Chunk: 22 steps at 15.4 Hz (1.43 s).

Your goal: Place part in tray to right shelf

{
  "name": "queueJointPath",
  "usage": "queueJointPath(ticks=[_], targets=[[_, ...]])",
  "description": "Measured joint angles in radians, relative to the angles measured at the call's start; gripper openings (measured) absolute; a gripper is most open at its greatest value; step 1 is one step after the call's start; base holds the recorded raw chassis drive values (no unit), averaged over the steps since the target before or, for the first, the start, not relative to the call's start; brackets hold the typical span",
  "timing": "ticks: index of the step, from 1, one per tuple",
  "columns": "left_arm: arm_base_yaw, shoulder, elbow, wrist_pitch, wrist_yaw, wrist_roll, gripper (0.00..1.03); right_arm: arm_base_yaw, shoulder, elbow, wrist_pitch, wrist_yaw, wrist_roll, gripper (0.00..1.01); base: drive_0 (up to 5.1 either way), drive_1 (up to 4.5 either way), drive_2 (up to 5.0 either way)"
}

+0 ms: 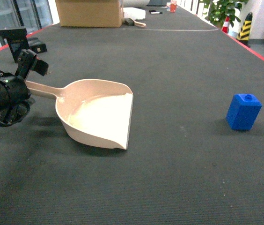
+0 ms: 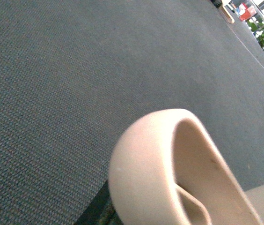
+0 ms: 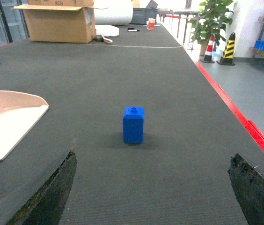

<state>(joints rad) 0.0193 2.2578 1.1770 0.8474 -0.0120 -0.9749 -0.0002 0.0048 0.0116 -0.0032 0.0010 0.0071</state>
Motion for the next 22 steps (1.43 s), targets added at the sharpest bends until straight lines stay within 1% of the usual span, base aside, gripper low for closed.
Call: queueJointPath(ticks=[2, 3, 4, 5, 6, 7, 9, 10, 11, 12, 13, 16, 18, 20, 22], targets=[[0.005, 0.038, 0.027, 0.026, 0.011, -0.032, 0.75, 0.000, 0.000, 0.000, 0.000, 0.000, 0.000, 0.98, 0.0, 0.00, 0.0], [0.009, 0.055, 0.031, 0.055, 0.021, -0.065, 0.61, 0.000, 0.000, 0.000, 0.000, 0.000, 0.000, 0.98, 0.0, 0.00, 0.0], [0.009, 0.060, 0.031, 0.076, 0.032, -0.077, 0.52, 0.000, 0.000, 0.000, 0.000, 0.000, 0.000, 0.98, 0.0, 0.00, 0.0], [0.009, 0.064, 0.032, 0.109, 0.035, -0.098, 0.39, 0.000, 0.000, 0.000, 0.000, 0.000, 0.000, 0.98, 0.0, 0.00, 0.0], [0.009, 0.066, 0.039, 0.118, 0.034, -0.119, 0.30, 0.000, 0.000, 0.000, 0.000, 0.000, 0.000, 0.98, 0.0, 0.00, 0.0], [0.009, 0.073, 0.049, 0.130, 0.037, -0.159, 0.19, 0.000, 0.000, 0.000, 0.000, 0.000, 0.000, 0.98, 0.0, 0.00, 0.0], [0.006, 0.075, 0.053, 0.157, 0.045, -0.204, 0.16, 0.000, 0.000, 0.000, 0.000, 0.000, 0.000, 0.98, 0.0, 0.00, 0.0], [0.001, 0.074, 0.043, 0.180, 0.046, -0.222, 0.16, 0.000, 0.000, 0.000, 0.000, 0.000, 0.000, 0.98, 0.0, 0.00, 0.0], [-0.008, 0.061, 0.020, 0.207, 0.045, -0.230, 0.15, 0.000, 0.000, 0.000, 0.000, 0.000, 0.000, 0.98, 0.0, 0.00, 0.0], [-0.014, 0.048, 0.010, 0.216, 0.050, -0.231, 0.15, 0.000, 0.000, 0.000, 0.000, 0.000, 0.000, 0.98, 0.0, 0.00, 0.0], [-0.026, 0.032, 0.002, 0.236, 0.069, -0.229, 0.14, 0.000, 0.000, 0.000, 0.000, 0.000, 0.000, 0.98, 0.0, 0.00, 0.0], [-0.074, -0.010, -0.003, 0.278, 0.104, -0.233, 0.13, 0.000, 0.000, 0.000, 0.000, 0.000, 0.000, 0.98, 0.0, 0.00, 0.0], [-0.092, -0.021, -0.003, 0.298, 0.122, -0.234, 0.13, 0.000, 0.000, 0.000, 0.000, 0.000, 0.000, 0.98, 0.0, 0.00, 0.0], [-0.146, -0.050, -0.014, 0.335, 0.135, -0.263, 0.13, 0.000, 0.000, 0.000, 0.000, 0.000, 0.000, 0.98, 0.0, 0.00, 0.0], [-0.202, -0.069, -0.030, 0.394, 0.147, -0.336, 0.13, 0.000, 0.000, 0.000, 0.000, 0.000, 0.000, 0.98, 0.0, 0.00, 0.0]])
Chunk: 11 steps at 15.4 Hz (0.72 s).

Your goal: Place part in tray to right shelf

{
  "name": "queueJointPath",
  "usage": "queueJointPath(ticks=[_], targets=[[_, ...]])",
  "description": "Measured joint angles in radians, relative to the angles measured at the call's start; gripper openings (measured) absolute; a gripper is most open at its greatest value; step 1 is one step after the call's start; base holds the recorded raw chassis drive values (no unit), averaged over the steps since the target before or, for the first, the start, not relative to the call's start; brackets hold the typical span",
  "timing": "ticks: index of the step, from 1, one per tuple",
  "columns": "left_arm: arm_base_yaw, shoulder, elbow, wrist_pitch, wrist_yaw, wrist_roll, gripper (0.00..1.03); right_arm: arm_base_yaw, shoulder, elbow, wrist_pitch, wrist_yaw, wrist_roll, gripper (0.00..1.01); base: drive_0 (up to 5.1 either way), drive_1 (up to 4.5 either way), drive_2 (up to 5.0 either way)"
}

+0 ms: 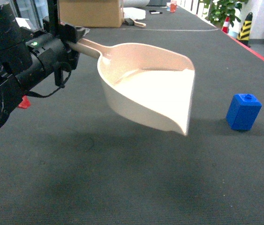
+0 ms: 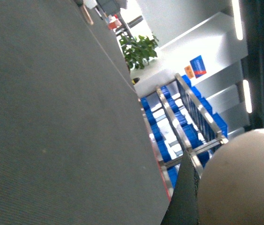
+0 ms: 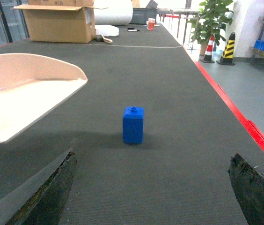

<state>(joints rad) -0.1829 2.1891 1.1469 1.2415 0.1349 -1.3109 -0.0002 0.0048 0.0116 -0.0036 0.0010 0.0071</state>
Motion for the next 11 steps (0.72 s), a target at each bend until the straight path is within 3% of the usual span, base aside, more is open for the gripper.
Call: queueJointPath(ticks=[4, 11], targets=[[-0.091, -0.018, -0.040, 0.039, 0.000, -0.093, 0.13, 0.000, 0.000, 0.000, 0.000, 0.000, 0.000, 0.98, 0.0, 0.00, 0.0], [-0.089, 0.004, -0.044, 0.040, 0.009, -0.092, 0.13, 0.000, 0.000, 0.000, 0.000, 0.000, 0.000, 0.98, 0.0, 0.00, 0.0]])
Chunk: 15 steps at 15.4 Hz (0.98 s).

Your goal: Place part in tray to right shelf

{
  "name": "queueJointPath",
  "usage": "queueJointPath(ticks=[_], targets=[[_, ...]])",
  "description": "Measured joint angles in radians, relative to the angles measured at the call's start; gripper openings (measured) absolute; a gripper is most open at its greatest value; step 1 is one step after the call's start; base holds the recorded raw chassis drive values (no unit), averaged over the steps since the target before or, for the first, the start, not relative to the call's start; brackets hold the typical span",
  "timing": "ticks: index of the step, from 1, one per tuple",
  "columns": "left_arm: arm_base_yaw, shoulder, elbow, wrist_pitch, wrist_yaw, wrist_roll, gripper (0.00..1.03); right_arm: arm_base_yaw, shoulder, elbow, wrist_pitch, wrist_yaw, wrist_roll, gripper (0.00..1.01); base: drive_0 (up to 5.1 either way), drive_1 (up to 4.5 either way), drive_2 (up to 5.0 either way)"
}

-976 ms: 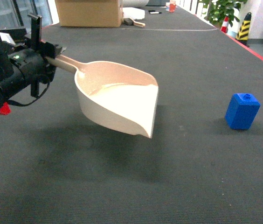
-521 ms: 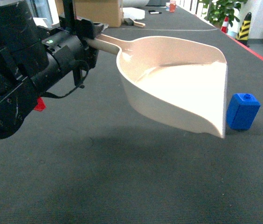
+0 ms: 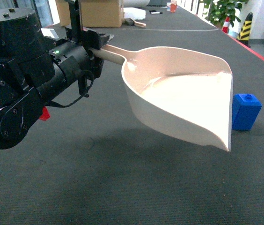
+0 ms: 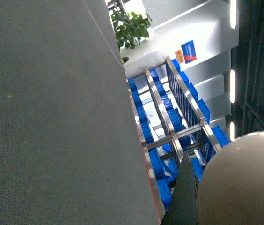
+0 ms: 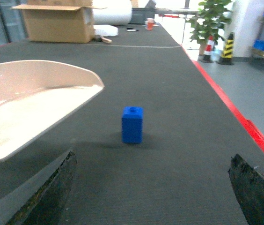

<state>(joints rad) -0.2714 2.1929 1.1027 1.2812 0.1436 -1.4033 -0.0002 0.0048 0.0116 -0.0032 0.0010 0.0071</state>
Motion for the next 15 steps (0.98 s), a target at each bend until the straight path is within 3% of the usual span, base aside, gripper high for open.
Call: queueJointPath(ticks=[1, 2, 3, 4, 5, 6, 7, 10, 12, 15], targets=[[0.000, 0.000, 0.000, -0.001, 0.000, 0.000, 0.13, 0.050, 0.045, 0.037, -0.117, 0.136, 0.002, 0.98, 0.0, 0.00, 0.0], [0.000, 0.000, 0.000, -0.001, -0.002, 0.001, 0.13, 0.090, 0.262, 0.092, -0.105, 0.332, -0.004, 0.98, 0.0, 0.00, 0.0], [-0.001, 0.000, 0.000, 0.003, 0.001, 0.003, 0.13, 0.031, 0.423, 0.126, 0.003, 0.413, -0.005, 0.98, 0.0, 0.00, 0.0], [-0.001, 0.000, 0.000, -0.002, 0.002, 0.005, 0.13, -0.037, 0.603, 0.167, 0.149, 0.404, -0.004, 0.98, 0.0, 0.00, 0.0], [-0.001, 0.000, 0.000, -0.002, 0.004, 0.005, 0.13, -0.061, 0.803, 0.230, 0.280, 0.352, -0.003, 0.98, 0.0, 0.00, 0.0], [-0.001, 0.000, 0.000, 0.005, 0.003, 0.005, 0.13, -0.072, 1.003, 0.306, 0.365, 0.278, 0.022, 0.98, 0.0, 0.00, 0.0], [-0.001, 0.000, 0.000, 0.000, 0.003, 0.005, 0.13, -0.068, 1.177, 0.383, 0.407, 0.219, 0.046, 0.98, 0.0, 0.00, 0.0], [0.000, 0.000, 0.000, 0.000, 0.003, 0.005, 0.13, 0.010, 1.521, 0.616, 0.389, 0.151, 0.073, 0.98, 0.0, 0.00, 0.0], [0.000, 0.000, 0.000, -0.001, 0.003, 0.005, 0.13, 0.050, 1.654, 0.767, 0.347, 0.171, 0.079, 0.98, 0.0, 0.00, 0.0], [0.000, 0.000, 0.000, -0.001, 0.002, 0.005, 0.13, 0.072, 1.777, 0.942, 0.282, 0.203, 0.082, 0.98, 0.0, 0.00, 0.0]])
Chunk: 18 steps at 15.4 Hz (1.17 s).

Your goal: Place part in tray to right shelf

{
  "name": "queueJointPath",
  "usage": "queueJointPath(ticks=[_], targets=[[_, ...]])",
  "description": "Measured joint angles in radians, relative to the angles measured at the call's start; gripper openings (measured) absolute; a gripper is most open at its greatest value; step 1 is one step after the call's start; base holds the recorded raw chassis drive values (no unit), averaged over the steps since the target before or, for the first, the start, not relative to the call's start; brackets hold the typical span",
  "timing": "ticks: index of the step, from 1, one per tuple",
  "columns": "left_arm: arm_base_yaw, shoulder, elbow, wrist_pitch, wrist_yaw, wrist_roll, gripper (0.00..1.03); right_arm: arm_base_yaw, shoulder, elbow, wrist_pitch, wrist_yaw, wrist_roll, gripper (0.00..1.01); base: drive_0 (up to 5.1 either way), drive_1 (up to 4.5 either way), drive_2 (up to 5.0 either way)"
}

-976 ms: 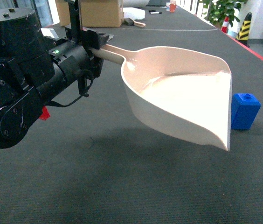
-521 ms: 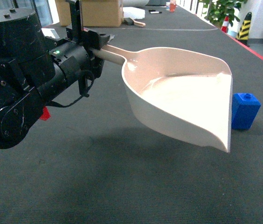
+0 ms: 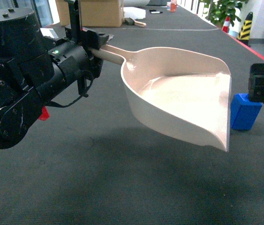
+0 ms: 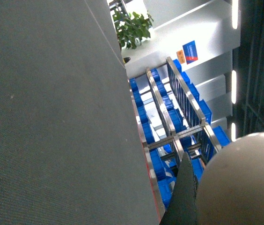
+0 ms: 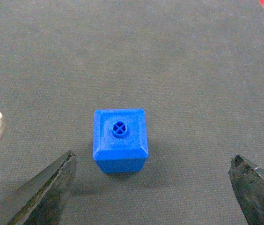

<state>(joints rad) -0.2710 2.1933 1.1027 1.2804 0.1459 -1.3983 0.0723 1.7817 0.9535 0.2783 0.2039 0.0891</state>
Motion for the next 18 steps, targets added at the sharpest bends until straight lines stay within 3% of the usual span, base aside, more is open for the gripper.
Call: queueJointPath(ticks=[4, 7, 9, 12, 13, 15, 16, 18], targets=[[0.000, 0.000, 0.000, 0.000, 0.000, 0.001, 0.13, 0.000, 0.177, 0.184, -0.089, 0.004, 0.028, 0.98, 0.0, 0.00, 0.0], [0.000, 0.000, 0.000, -0.002, -0.007, 0.027, 0.13, 0.000, 0.251, 0.246, -0.113, -0.003, 0.046, 0.96, 0.0, 0.00, 0.0], [0.000, 0.000, 0.000, -0.002, -0.013, 0.042, 0.13, 0.001, 0.294, 0.283, -0.127, 0.007, 0.054, 0.82, 0.0, 0.00, 0.0], [-0.001, 0.000, 0.000, 0.001, -0.003, 0.025, 0.13, 0.006, 0.317, 0.291, -0.122, 0.007, 0.059, 0.47, 0.0, 0.00, 0.0], [-0.003, 0.000, 0.000, 0.000, 0.000, 0.013, 0.13, 0.007, 0.247, 0.222, -0.079, -0.007, 0.048, 0.46, 0.0, 0.00, 0.0], [-0.003, 0.000, 0.000, 0.015, 0.009, -0.048, 0.13, 0.014, 0.098, 0.132, -0.061, -0.017, 0.029, 0.46, 0.0, 0.00, 0.0], [-0.003, -0.002, 0.005, 0.024, 0.009, -0.122, 0.13, 0.040, -0.013, 0.103, -0.072, 0.002, 0.007, 0.46, 0.0, 0.00, 0.0], [0.004, -0.016, 0.011, 0.030, 0.011, -0.227, 0.13, 0.101, -0.137, 0.101, -0.095, 0.042, -0.008, 0.46, 0.0, 0.00, 0.0]])
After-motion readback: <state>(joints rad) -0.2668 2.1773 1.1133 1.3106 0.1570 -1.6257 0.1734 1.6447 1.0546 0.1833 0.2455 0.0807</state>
